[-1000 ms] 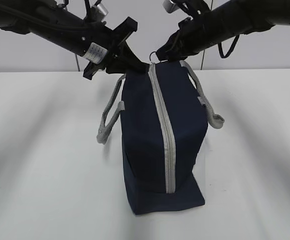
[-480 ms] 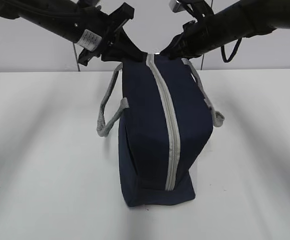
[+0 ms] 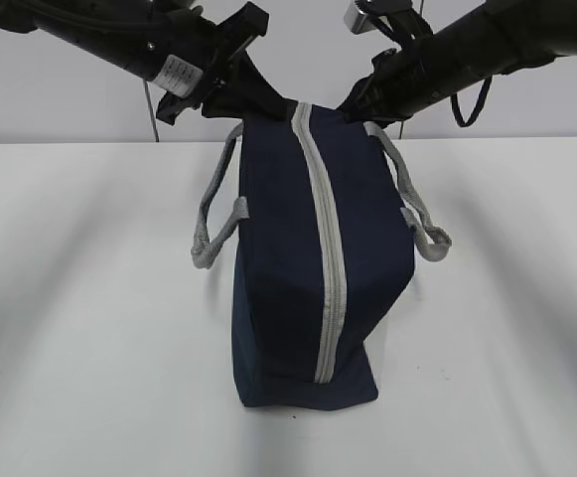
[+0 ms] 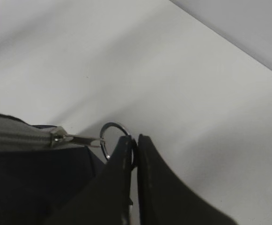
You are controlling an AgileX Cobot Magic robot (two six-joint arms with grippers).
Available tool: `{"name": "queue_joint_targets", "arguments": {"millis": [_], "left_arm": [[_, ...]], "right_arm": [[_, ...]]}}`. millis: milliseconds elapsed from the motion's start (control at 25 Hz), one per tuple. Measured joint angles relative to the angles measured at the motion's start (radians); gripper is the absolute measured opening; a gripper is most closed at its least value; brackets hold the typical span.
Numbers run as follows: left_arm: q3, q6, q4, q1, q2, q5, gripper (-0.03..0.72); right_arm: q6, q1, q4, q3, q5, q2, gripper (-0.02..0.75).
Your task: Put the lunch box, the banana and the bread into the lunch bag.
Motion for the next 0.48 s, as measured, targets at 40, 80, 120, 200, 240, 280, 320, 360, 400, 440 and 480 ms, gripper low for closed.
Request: {"name": "queue_joint_targets", "arguments": {"millis": [40,80,120,200,240,280,320,360,400,440,480], "left_arm": [[0.0,0.0,0.004,0.0,-0.001,0.0,0.008],[0.0,0.0,0.01,0.0,-0.002,0.001,0.008],[0.0,0.0,0.018,0.0,-0.004,0.002,0.021],[0.0,0.001,0.045,0.0,-0.015,0.006,0.109],[0.0,0.003,0.061,0.0,-0.021,0.006,0.2],[-0.002,0.004,0.073,0.0,-0.027,0.005,0.306],[-0.002,0.004,0.082,0.002,-0.031,0.003,0.39],[-0.003,0.004,0.088,0.007,-0.034,0.002,0.473],[-0.004,0.004,0.09,0.012,-0.034,0.0,0.527],[-0.004,0.004,0.092,0.019,-0.034,0.0,0.556],[-0.004,0.004,0.095,0.028,-0.034,0.0,0.568]], "right_arm": [[0.0,0.0,0.004,0.0,0.0,0.0,-0.011],[0.0,-0.002,0.016,0.0,0.0,0.0,0.003],[0.0,-0.004,0.027,0.0,-0.002,0.0,0.039],[0.0,-0.01,0.052,0.0,-0.013,0.0,0.171],[0.0,-0.014,0.061,0.0,-0.015,-0.002,0.275],[0.0,-0.017,0.07,0.0,-0.015,-0.009,0.386],[-0.002,-0.019,0.075,0.0,-0.015,-0.02,0.474],[-0.002,-0.019,0.082,0.0,-0.015,-0.031,0.557],[0.0,-0.019,0.085,0.0,-0.015,-0.047,0.601],[0.008,-0.019,0.09,0.0,-0.015,-0.063,0.617],[0.019,-0.019,0.092,0.0,-0.012,-0.078,0.618]]}}
